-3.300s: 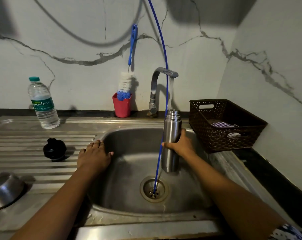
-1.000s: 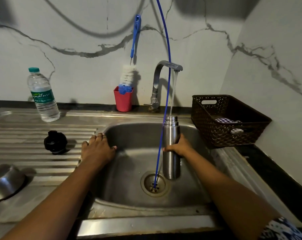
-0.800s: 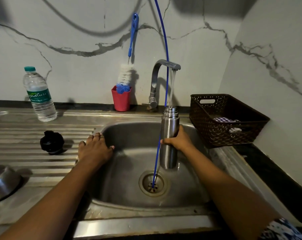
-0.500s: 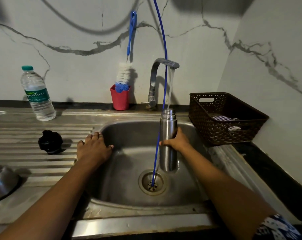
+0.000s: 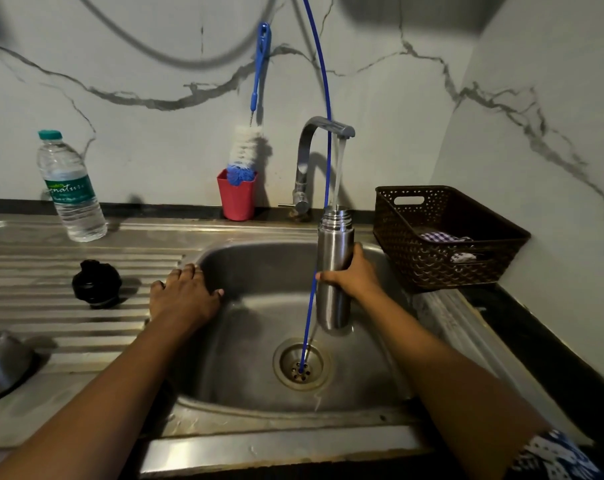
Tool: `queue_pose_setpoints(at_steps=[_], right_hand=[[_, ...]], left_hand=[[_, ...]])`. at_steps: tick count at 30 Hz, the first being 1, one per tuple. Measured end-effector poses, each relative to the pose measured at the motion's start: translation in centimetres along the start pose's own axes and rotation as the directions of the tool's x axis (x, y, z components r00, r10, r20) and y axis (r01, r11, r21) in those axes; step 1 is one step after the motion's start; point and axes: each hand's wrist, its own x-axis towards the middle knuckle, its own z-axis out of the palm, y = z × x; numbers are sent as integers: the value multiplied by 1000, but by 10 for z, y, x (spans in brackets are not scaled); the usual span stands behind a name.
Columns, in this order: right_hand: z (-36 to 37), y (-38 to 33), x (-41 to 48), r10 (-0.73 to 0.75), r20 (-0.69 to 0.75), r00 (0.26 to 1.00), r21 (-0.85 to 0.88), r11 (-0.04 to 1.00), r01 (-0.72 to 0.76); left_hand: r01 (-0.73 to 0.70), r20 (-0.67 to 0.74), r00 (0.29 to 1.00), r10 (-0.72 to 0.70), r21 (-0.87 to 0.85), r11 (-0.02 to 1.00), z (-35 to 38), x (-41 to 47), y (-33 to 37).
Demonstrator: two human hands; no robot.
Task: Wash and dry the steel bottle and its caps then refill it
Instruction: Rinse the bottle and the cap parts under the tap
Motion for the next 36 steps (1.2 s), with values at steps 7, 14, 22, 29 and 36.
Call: queue_pose_setpoints(at_steps=[7, 14, 22, 29, 36], right_hand=[[-3, -2, -2, 3, -9, 1000, -23, 1000, -3], [-4, -1, -4, -7, -12, 1000, -36, 999, 6], [-5, -3, -6, 12, 16, 1000, -8, 1000, -12], [-19, -8, -15, -33, 48, 998, -247, 968, 44], [-16, -33, -39, -176, 184, 967, -838, 485, 248]], left_hand=[[6, -13, 1000, -6, -6, 1000, 2, 0, -1], [12, -5, 1000, -12, 10, 1000, 1, 0, 0], [9, -14, 1000, -9, 18, 1000, 2, 1, 1], [16, -24, 1000, -16, 17, 1000, 3, 2, 0], [7, -21, 1000, -6, 16, 1000, 1, -1, 1]])
